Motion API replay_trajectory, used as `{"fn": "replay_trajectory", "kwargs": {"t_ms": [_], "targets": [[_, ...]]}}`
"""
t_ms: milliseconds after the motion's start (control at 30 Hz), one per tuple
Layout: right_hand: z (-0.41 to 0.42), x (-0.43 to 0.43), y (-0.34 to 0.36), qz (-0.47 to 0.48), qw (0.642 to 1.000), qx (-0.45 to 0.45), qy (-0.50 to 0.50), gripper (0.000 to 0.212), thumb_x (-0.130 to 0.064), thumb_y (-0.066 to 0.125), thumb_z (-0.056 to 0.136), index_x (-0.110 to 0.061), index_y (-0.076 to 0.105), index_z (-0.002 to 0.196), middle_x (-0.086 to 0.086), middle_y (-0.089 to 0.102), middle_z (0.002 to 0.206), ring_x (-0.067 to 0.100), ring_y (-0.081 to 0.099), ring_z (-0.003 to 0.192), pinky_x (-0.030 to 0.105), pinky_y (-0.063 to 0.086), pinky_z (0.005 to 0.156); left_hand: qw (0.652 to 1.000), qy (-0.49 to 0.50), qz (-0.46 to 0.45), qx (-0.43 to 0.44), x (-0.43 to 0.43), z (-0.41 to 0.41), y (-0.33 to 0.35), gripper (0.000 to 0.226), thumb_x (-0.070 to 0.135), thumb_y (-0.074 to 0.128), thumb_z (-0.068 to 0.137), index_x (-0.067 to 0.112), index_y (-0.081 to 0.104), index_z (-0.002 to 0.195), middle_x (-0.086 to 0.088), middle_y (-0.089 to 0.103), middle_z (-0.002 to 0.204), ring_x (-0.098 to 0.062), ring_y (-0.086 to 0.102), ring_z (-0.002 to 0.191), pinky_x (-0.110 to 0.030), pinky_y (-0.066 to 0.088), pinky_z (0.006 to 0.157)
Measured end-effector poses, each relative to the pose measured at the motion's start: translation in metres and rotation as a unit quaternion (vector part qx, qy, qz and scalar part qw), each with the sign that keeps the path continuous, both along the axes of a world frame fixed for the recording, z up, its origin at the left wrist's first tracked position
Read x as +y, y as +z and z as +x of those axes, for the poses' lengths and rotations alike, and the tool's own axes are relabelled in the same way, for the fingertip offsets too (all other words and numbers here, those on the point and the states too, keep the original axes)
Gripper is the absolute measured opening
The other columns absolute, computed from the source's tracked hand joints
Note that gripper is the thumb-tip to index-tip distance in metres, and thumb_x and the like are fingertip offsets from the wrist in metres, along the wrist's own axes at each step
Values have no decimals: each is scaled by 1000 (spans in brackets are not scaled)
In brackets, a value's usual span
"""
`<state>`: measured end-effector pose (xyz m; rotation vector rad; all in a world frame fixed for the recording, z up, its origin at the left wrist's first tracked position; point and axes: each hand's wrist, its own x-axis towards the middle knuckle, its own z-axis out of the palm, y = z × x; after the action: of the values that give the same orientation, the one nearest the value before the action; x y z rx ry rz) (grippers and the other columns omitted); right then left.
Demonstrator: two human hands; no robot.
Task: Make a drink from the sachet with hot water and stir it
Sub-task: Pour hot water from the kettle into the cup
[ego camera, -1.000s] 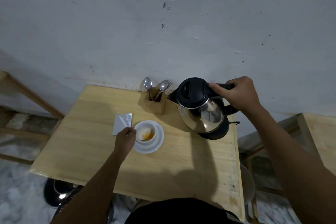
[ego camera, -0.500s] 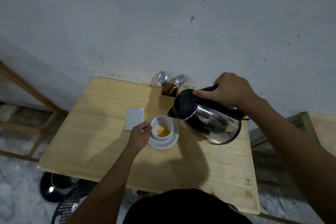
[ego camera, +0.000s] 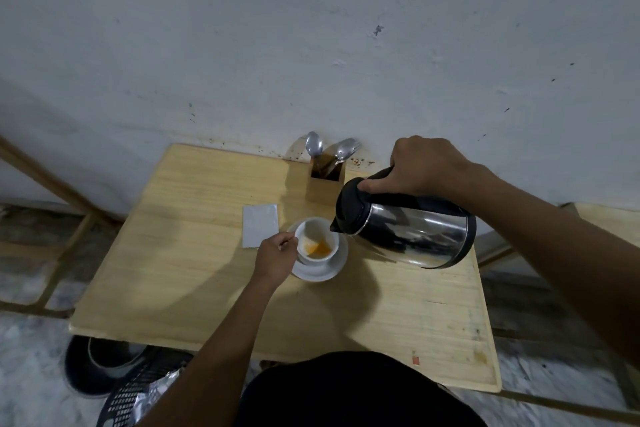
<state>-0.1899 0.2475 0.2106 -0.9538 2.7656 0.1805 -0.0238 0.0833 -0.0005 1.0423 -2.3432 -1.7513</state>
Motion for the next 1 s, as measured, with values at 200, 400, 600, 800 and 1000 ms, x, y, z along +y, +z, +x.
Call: {"fn": "replay_trajectory", "kwargs": {"t_ms": [200, 400, 600, 800, 1000], "targets": [[1, -8, 6, 26, 999, 17, 21, 71, -83, 53, 70, -13, 45, 60, -2, 51, 59, 13, 46, 53, 27, 30, 50, 1000, -4, -2, -8, -2, -2, 0, 24, 13, 54, 94, 2, 67, 111, -4, 65, 95, -15, 58, 90, -24, 40, 78], [-3, -10, 13, 32, 999, 14, 32, 71, -83, 53, 69, -13, 43, 58, -2, 49, 56, 13, 45, 51, 27, 30, 51, 1000, -5, -4, -12, -3, -3, 2, 23, 12, 54, 93, 2, 68, 109, -6, 66, 95, -18, 59, 90, -27, 42, 79], [-8, -10, 21, 44, 997, 27, 51, 73, -84, 52, 69, -13, 43, 57, -1, 49, 56, 14, 44, 51, 27, 33, 52, 1000, -5, -5, -13, -4, -2, 2, 22, 13, 55, 93, 4, 69, 106, -8, 68, 94, -21, 61, 88, -32, 48, 77], [-9, -8, 23, 49, 997, 28, 50, 73, -86, 51, 68, -14, 41, 59, -1, 49, 59, 14, 44, 52, 28, 35, 53, 1000, -4, -14, -10, -2, -2, 5, 24, 12, 54, 93, 1, 68, 111, -7, 67, 97, -17, 59, 92, -25, 41, 80], [-9, -4, 27, 49, 997, 31, 52, 72, -85, 52, 68, -15, 40, 60, -1, 49, 59, 14, 44, 53, 28, 35, 54, 1000, -2, -15, -9, -1, -2, 6, 26, 12, 54, 94, 0, 67, 113, -12, 69, 104, -17, 60, 94, -26, 41, 81]]}}
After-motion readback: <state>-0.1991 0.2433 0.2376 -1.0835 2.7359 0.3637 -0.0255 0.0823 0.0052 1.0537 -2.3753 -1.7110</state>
